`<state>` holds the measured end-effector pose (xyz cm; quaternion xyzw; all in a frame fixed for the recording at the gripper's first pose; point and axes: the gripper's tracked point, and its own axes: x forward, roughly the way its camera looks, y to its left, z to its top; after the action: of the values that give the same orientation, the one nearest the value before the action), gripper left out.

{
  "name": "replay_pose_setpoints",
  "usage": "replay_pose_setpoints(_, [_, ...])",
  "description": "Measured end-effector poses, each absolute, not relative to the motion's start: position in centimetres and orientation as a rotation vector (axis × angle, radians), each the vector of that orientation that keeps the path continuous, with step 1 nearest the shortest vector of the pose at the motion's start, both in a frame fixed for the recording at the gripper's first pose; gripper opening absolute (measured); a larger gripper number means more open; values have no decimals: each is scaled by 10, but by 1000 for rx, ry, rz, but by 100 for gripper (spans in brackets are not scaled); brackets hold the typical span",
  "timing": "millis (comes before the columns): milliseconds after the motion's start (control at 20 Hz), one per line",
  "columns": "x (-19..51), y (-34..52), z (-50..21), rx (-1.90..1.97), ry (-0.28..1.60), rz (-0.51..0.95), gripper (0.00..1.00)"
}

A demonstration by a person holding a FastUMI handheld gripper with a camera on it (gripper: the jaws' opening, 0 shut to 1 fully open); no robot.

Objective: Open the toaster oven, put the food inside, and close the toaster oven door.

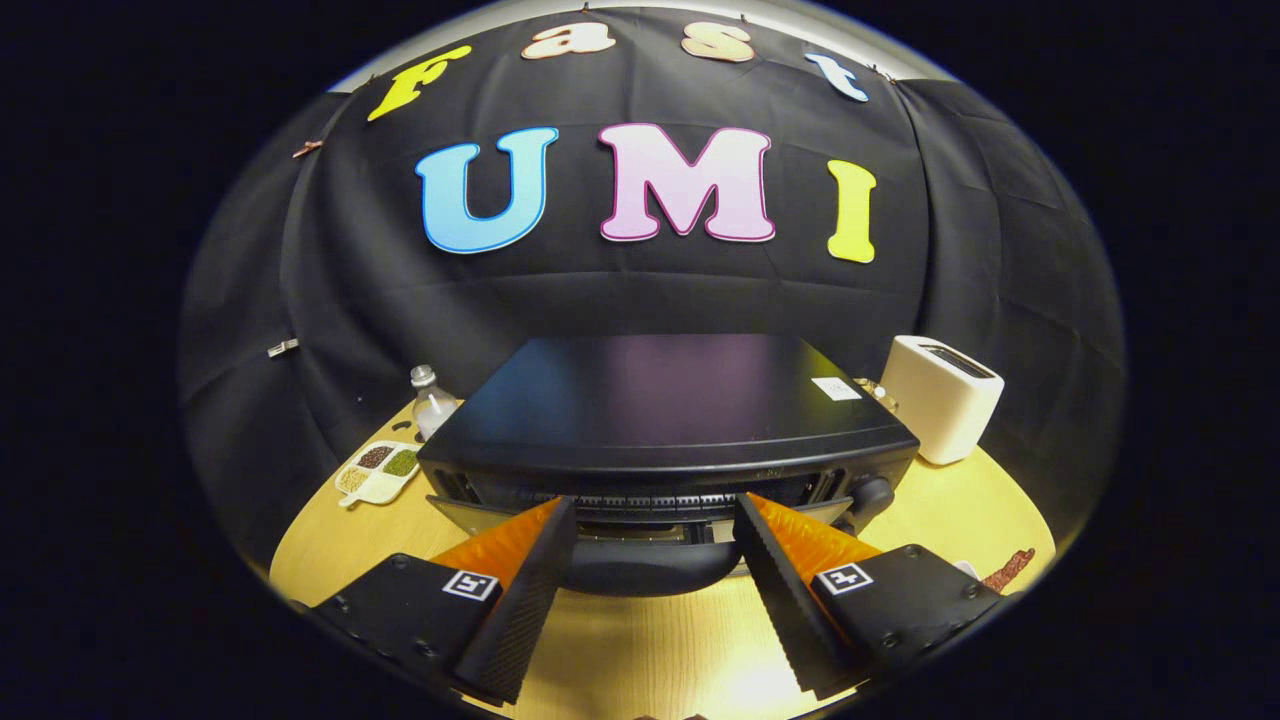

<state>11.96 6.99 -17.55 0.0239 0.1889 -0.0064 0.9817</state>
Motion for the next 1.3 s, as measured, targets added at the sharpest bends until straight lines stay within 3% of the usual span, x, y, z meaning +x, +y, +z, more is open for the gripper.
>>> replay_pose_setpoints(700, [40, 69, -231, 20, 461, 61, 98])
replay_pose_setpoints(1000, [6, 60, -290, 13, 645, 92, 97])
replay_pose_setpoints(1300, [-7, 40, -245, -29, 561, 136, 98])
